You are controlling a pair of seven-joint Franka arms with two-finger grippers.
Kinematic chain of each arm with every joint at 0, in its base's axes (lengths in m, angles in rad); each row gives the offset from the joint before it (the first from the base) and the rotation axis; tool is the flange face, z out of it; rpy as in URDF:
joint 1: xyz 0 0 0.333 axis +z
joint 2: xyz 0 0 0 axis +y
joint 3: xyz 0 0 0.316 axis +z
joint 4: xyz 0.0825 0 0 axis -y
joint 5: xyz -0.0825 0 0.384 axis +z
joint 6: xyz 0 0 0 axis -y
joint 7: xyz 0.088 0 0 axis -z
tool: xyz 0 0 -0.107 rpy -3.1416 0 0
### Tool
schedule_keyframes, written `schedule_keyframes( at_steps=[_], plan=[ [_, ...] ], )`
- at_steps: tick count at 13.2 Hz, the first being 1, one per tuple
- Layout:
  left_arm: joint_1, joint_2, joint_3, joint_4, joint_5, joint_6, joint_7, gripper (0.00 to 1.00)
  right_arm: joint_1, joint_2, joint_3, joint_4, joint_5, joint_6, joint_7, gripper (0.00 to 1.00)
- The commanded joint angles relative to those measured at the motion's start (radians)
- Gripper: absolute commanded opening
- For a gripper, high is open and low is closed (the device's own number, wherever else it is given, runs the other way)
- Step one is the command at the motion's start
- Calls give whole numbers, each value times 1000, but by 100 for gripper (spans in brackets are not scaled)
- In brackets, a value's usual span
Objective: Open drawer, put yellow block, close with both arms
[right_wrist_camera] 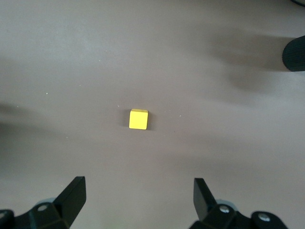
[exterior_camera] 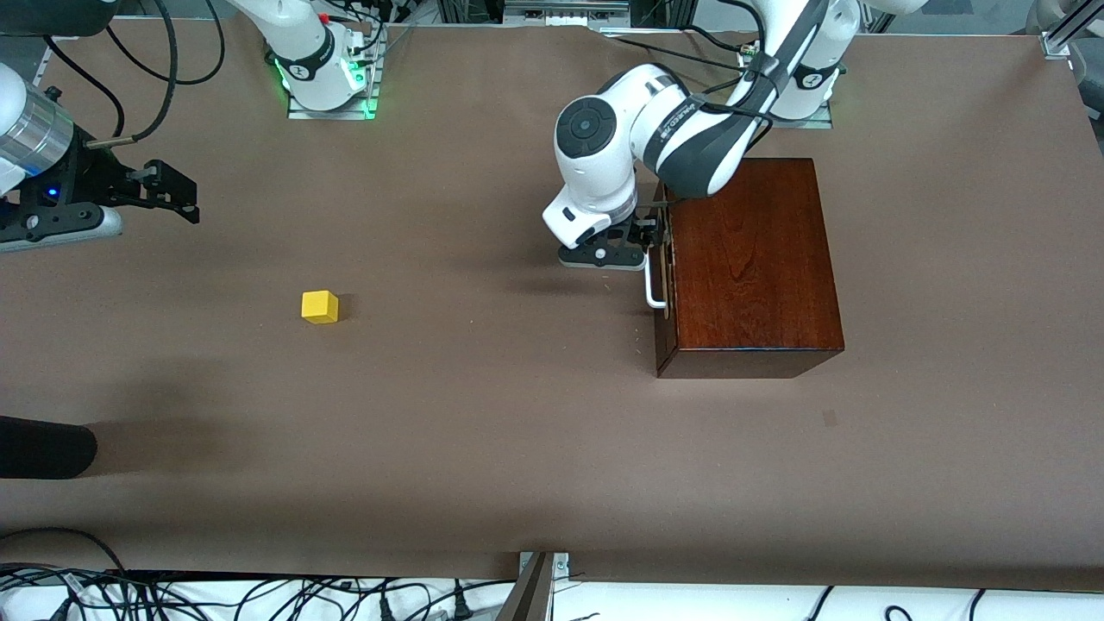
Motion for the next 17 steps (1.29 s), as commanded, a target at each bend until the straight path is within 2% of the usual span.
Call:
schedule_keyframes(
  at_steps=[1,9,17],
  plan=[
    [-9,24,11,5,32,-5,-12,100,-8,13,3,29,0,-25,-2,100],
    [-11,90,11,-3,149,1,-60,100,-8,13,4,29,2,-27,-4,100],
    [-43,119,9,6,143,111,-165,100,-9,17,3,30,0,-24,-4,100]
  ],
)
